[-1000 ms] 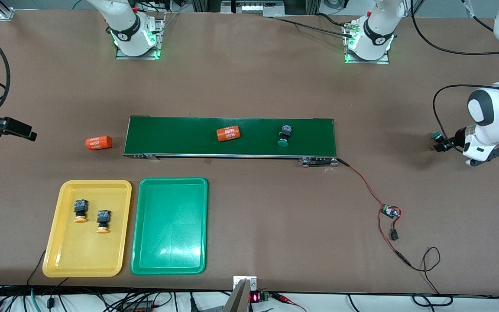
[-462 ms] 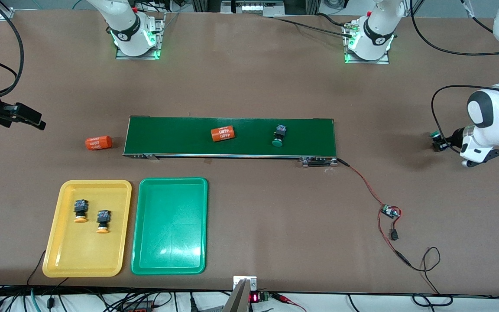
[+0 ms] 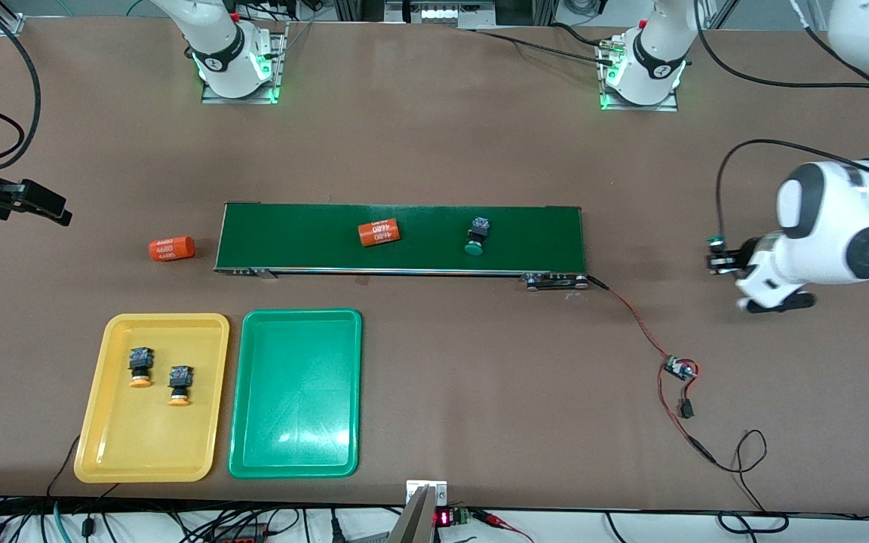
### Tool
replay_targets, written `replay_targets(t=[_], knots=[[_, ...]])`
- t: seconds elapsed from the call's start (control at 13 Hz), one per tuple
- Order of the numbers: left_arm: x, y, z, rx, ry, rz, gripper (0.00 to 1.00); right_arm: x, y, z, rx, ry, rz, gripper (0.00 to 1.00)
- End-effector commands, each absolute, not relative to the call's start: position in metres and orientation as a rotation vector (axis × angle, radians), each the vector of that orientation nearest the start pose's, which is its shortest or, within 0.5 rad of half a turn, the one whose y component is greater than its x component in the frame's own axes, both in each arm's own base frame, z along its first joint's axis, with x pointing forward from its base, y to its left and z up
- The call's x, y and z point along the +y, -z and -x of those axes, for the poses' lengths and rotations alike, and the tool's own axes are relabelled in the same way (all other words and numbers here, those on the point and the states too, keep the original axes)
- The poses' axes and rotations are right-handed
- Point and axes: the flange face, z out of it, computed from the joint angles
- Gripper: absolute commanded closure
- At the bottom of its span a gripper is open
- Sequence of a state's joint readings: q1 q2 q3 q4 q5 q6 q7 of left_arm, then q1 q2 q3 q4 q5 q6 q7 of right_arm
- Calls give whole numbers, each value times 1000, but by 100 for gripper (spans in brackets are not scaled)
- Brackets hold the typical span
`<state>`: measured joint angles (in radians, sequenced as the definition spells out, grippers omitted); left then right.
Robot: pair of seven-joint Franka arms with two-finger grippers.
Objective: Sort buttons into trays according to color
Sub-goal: 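Carry the green button onto the belt end with the left gripper, then open the left gripper on the belt and draw it back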
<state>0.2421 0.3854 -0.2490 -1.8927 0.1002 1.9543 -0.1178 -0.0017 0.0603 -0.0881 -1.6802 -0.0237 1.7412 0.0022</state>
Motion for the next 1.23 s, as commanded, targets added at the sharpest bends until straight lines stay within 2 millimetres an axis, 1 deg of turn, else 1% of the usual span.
replay_targets(t=[0.0,0.08,0.15,0.23,0.31,0.38,0.46,0.54,0.62,0.69,0.77,0.85,0.92,1.0,1.08,1.15], knots=[[-78,-299,-590,86,-495,3103,79,-55,-540,-580,146,-51,3185,0],[-120,-303,-583,100,-502,3133,79,-57,-524,-582,150,-108,3186,0],[-155,-304,-576,77,-525,3169,79,-51,-515,-580,141,-187,3183,0],[-189,-304,-566,87,-555,3200,79,-41,-514,-576,143,-245,3180,0],[-219,-303,-557,142,-556,3221,79,-41,-522,-577,151,-224,3180,0],[-243,-297,-545,208,-559,3227,79,-45,-536,-578,144,-190,3174,0],[-253,-287,-540,219,-566,3231,79,-52,-550,-568,166,-230,3165,0],[-259,-278,-538,222,-556,3240,79,-56,-570,-567,183,-189,3162,0],[-269,-270,-532,245,-531,3250,79,-53,-591,-572,165,-115,3181,0],[-272,-264,-529,245,-504,3265,78,-47,-586,-574,148,-143,3183,0],[-273,-254,-529,239,-489,3276,77,-36,-565,-583,125,-204,3165,0],[-275,-251,-530,237,-480,3283,76,-23,-545,-592,136,-243,3112,0],[-275,-252,-529,228,-478,3283,74,-6,-536,-599,123,-253,3073,0],[-276,-252,-529,213,-480,3282,50,-6,-525,-604,143,-276,3064,0],[-276,-254,-529,211,-479,3280,0,-6,-524,-606,151,-267,3060,0],[-277,-261,-531,217,-460,3285,0,-4,-526,-607,147,-241,3062,0]])
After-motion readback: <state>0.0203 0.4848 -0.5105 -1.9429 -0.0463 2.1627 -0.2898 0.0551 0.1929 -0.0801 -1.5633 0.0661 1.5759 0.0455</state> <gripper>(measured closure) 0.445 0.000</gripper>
